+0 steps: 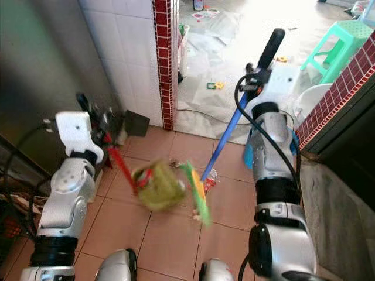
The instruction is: Sweep floor
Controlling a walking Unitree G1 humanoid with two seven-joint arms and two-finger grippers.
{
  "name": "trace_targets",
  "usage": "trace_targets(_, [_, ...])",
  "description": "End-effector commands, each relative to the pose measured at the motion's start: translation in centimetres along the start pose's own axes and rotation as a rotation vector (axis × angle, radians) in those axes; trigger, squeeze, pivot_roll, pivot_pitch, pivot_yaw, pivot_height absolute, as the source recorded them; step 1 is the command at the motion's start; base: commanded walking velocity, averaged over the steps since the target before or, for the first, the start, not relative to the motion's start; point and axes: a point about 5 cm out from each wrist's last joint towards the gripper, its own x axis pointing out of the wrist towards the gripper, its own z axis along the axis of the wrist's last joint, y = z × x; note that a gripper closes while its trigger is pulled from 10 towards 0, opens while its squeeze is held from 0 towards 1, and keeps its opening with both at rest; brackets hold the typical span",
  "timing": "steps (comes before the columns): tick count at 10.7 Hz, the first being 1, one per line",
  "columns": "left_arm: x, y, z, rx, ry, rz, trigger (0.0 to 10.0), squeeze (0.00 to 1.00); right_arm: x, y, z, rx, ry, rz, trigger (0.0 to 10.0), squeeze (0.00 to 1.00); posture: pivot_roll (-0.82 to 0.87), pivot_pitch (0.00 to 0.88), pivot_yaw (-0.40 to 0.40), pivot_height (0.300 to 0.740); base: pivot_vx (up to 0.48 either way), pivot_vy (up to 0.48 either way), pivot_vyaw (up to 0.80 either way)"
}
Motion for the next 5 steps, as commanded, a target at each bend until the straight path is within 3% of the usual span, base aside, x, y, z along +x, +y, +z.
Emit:
trace_targets(1, [0.3, -0.4, 1.8, -0.009, -0.08, -0.015, 10.0, 0.0, 0.7, -0.3, 1.5, -0.013, -0.062, -0.013, 10.0, 0.0, -0.05, 0.083, -0.01, 0.74, 0.0, 0.0, 0.0])
trace_targets(4, [-0.3, -1.6, 1.6, -0.051, -0.073, -0.058, 10.0, 0.0, -0.3, -0.9, -0.2, -0.264, -0.01, -0.01, 10.0, 0.0, -0.05, 0.072, -0.013, 0.74, 0.0, 0.0, 0.0])
trace_targets(5, [-0.6, -1.7, 1.4, -0.047, -0.068, -0.065, 10.0, 0.0, -0.8, -0.8, -0.7, -0.252, -0.006, -0.007, 10.0, 0.0, -0.04, 0.07, -0.014, 0.74, 0.0, 0.0, 0.0])
